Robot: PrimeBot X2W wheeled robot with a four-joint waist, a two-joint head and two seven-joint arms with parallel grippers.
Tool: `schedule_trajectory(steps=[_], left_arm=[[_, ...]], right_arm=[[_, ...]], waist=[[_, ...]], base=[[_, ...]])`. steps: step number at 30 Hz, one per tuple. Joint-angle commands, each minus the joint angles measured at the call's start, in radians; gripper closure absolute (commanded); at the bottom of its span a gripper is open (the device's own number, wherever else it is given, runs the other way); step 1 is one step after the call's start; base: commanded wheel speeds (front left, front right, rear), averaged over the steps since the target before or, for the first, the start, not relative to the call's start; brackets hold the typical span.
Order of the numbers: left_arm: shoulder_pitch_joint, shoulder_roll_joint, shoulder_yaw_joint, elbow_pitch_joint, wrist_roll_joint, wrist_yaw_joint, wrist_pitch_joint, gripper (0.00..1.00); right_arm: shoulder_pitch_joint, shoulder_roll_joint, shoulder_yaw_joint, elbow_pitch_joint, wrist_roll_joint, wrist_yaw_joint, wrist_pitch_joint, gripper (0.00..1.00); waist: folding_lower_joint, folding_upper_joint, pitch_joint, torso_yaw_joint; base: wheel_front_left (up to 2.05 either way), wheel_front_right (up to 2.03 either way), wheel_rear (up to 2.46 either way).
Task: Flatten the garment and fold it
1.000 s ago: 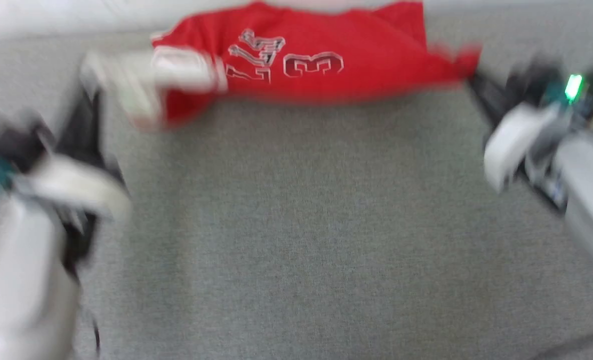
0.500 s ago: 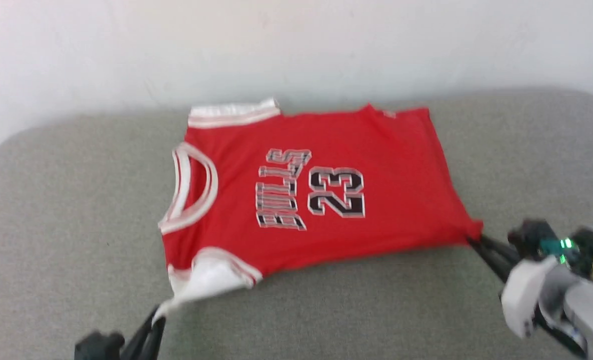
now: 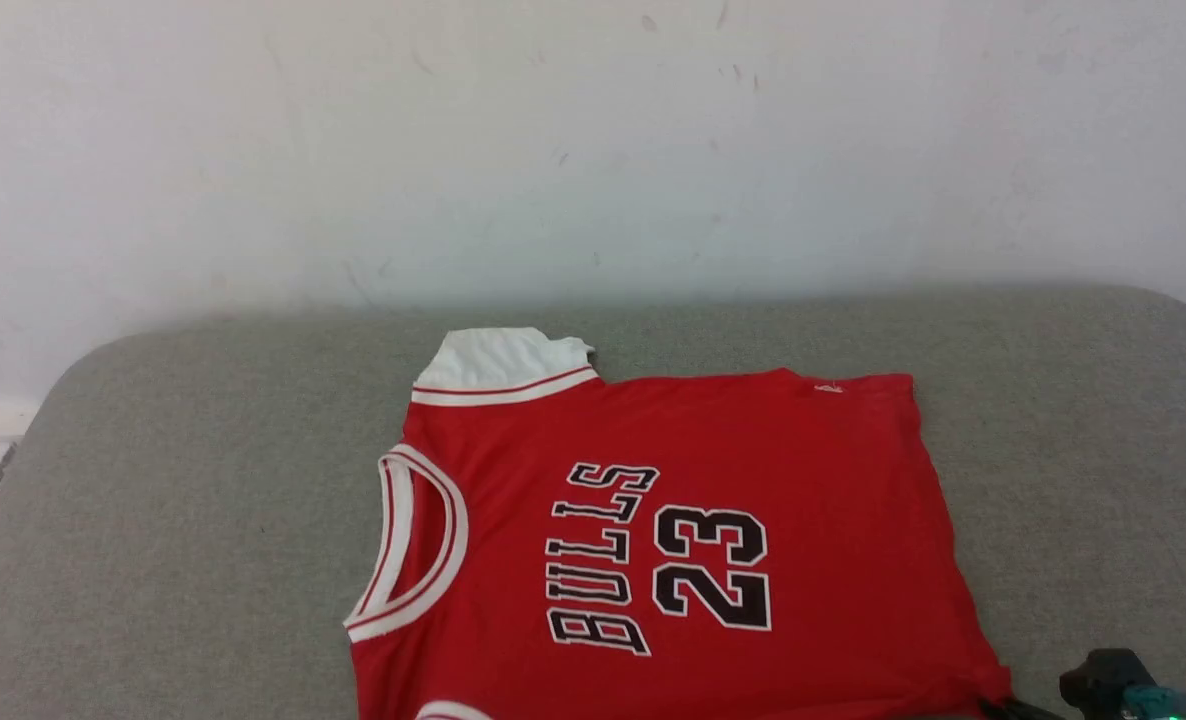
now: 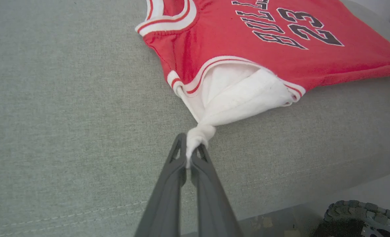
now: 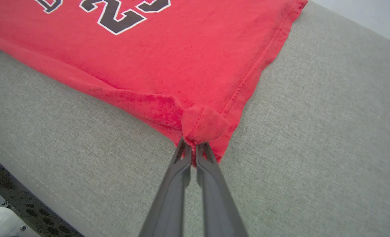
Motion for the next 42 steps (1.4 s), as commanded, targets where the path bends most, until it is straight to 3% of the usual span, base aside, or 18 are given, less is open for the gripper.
schedule_trajectory(steps=[1, 10, 16, 20, 32, 42], left_arm=[[0.016, -0.001, -0.001, 0.001, -0.009, 0.003, 0.006, 1.00], [-0.068, 0.042, 0.022, -0.012, 0.022, 0.011, -0.005, 1.00], [-0.258, 0.078, -0.004, -0.007, 0.079, -0.034, 0.006, 1.00], [-0.414, 0.065, -0.021, 0.051, 0.099, -0.056, 0.007, 1.00], [-0.765, 0.035, -0.075, 0.399, 0.151, -0.100, -0.057, 1.00], [-0.876, -0.009, -0.172, 0.704, 0.144, -0.127, -0.095, 1.00]], right_arm=[[0.022, -0.007, -0.019, -0.012, -0.009, -0.001, 0.007, 1.00], [0.092, 0.013, -0.192, -0.134, -0.065, -0.001, 0.079, 1.00], [0.067, 0.040, -0.293, -0.200, -0.110, -0.001, 0.138, 1.00], [0.034, 0.063, -0.327, -0.220, -0.129, -0.001, 0.175, 1.00], [-0.196, 0.119, -0.261, -0.112, -0.149, -0.001, 0.250, 1.00], [-0.305, 0.139, -0.148, 0.041, -0.119, -0.001, 0.265, 1.00]], waist=[[0.0002, 0.0000, -0.006, 0.004], [0.0002, 0.0000, 0.005, 0.007], [0.0002, 0.0000, 0.034, 0.002], [0.0002, 0.0000, 0.078, -0.013], [0.0002, 0.0000, 0.253, -0.059], [0.0002, 0.0000, 0.302, -0.057]], base=[[0.00, 0.00, 0.00], [0.00, 0.00, 0.00], [0.00, 0.00, 0.00], [0.00, 0.00, 0.00], [0.00, 0.00, 0.00], [0.00, 0.00, 0.00]])
